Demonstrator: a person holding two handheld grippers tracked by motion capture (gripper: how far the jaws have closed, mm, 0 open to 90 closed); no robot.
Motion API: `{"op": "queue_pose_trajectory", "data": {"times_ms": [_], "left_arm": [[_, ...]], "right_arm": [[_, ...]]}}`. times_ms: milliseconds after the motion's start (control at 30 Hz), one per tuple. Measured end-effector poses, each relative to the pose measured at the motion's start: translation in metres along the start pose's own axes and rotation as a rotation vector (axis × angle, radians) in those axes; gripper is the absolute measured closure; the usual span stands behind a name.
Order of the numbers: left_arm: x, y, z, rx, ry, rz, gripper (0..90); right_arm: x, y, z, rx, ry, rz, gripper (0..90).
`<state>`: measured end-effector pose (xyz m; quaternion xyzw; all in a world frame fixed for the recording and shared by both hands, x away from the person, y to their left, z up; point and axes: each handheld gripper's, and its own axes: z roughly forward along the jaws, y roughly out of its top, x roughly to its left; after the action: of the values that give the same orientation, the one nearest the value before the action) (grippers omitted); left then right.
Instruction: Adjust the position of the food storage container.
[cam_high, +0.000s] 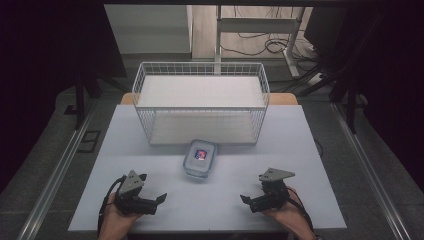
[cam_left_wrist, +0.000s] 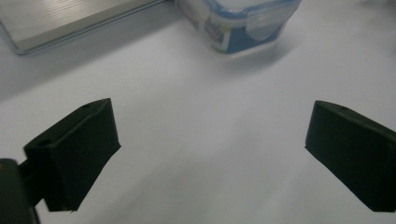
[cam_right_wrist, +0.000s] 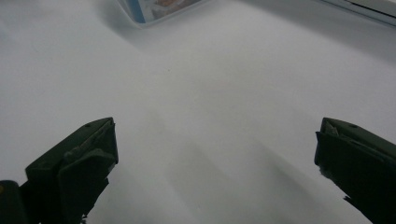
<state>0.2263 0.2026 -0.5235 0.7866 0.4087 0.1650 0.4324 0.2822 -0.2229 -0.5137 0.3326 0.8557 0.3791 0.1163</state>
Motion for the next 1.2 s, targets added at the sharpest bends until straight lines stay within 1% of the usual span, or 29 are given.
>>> {"op": "queue_pose_trajectory", "data": {"times_ms": [67, 100, 167, 200, 233, 267, 300, 367, 400, 467, 567, 633, 667, 800, 833, 900, 967, 1033, 1067, 1133, 1167, 1200], "left_arm": [[-0.002, 0.003, -0.001, -0.005, 0.012, 0.012, 6.1], [-0.003, 0.004, -0.002, -0.002, 0.009, 0.017, 9.9], [-0.004, 0.006, -0.004, -0.011, -0.003, 0.023, 16.4], [-0.004, 0.006, -0.005, -0.018, -0.017, 0.022, 20.4], [-0.004, 0.006, -0.006, -0.025, -0.033, 0.017, 26.0], [-0.004, 0.007, -0.006, -0.032, -0.041, 0.012, 31.0], [-0.003, 0.007, -0.006, -0.034, -0.048, 0.005, 34.6], [-0.002, 0.007, -0.004, -0.036, -0.063, -0.007, 42.1], [-0.001, 0.007, -0.003, -0.036, -0.066, -0.018, 44.7], [0.0, 0.006, 0.0, -0.031, -0.088, -0.04, 51.9], [0.0, 0.006, 0.004, -0.021, -0.11, -0.052, 62.6], [-0.001, 0.006, 0.006, -0.014, -0.119, -0.047, 69.9], [-0.002, 0.006, 0.007, -0.009, -0.126, -0.04, 73.2], [-0.007, 0.008, 0.011, 0.004, -0.124, -0.011, 86.1], [-0.008, 0.008, 0.013, 0.006, -0.123, -0.006, 88.5], [-0.011, 0.009, 0.016, 0.012, -0.121, 0.004, 89.6], [-0.013, 0.01, 0.018, 0.021, -0.111, 0.024, 89.6], [-0.014, 0.011, 0.022, 0.022, -0.11, 0.027, 89.6], [-0.014, 0.012, 0.023, 0.022, -0.112, 0.028, 89.6], [-0.015, 0.013, 0.027, 0.023, -0.112, 0.027, 89.6], [-0.015, 0.013, 0.029, 0.026, -0.116, 0.029, 89.6], [-0.016, 0.014, 0.031, 0.028, -0.12, 0.028, 89.6]], "right_arm": [[0.0, 0.005, 0.003, 0.012, 0.023, 0.012, 0.7], [0.0, 0.008, 0.003, 0.007, 0.03, 0.027, 4.7], [-0.003, 0.015, 0.003, -0.023, 0.049, 0.056, 14.6], [-0.005, 0.019, 0.003, -0.035, 0.048, 0.068, 19.2], [-0.008, 0.023, 0.003, -0.042, 0.037, 0.073, 24.8], [-0.011, 0.027, 0.005, -0.049, 0.037, 0.074, 30.9], [-0.014, 0.032, 0.007, -0.054, 0.037, 0.069, 37.3], [-0.019, 0.043, 0.012, -0.061, 0.018, 0.054, 50.0], [-0.023, 0.048, 0.016, -0.065, 0.023, 0.045, 56.6], [-0.028, 0.06, 0.025, -0.065, 0.024, 0.026, 67.8], [-0.033, 0.077, 0.041, -0.069, 0.019, -0.006, 80.3], [-0.035, 0.087, 0.055, -0.068, 0.012, -0.022, 86.8], [-0.036, 0.092, 0.062, -0.066, 0.007, -0.031, 88.9], [-0.037, 0.11, 0.089, -0.07, 0.001, -0.038, 89.5], [-0.037, 0.114, 0.096, -0.081, -0.003, -0.041, 89.5], [-0.035, 0.121, 0.108, -0.091, -0.027, -0.074, 89.5], [-0.032, 0.128, 0.118, -0.097, -0.071, -0.113, 89.5], [-0.033, 0.135, 0.125, -0.114, -0.083, -0.112, 89.5], [-0.034, 0.138, 0.128, -0.115, -0.081, -0.1, 89.4], [-0.038, 0.143, 0.137, -0.092, -0.044, -0.073, 89.4], [-0.039, 0.144, 0.142, -0.08, -0.028, -0.074, 89.4], [-0.04, 0.145, 0.145, -0.061, 0.002, -0.071, 89.4]]}}
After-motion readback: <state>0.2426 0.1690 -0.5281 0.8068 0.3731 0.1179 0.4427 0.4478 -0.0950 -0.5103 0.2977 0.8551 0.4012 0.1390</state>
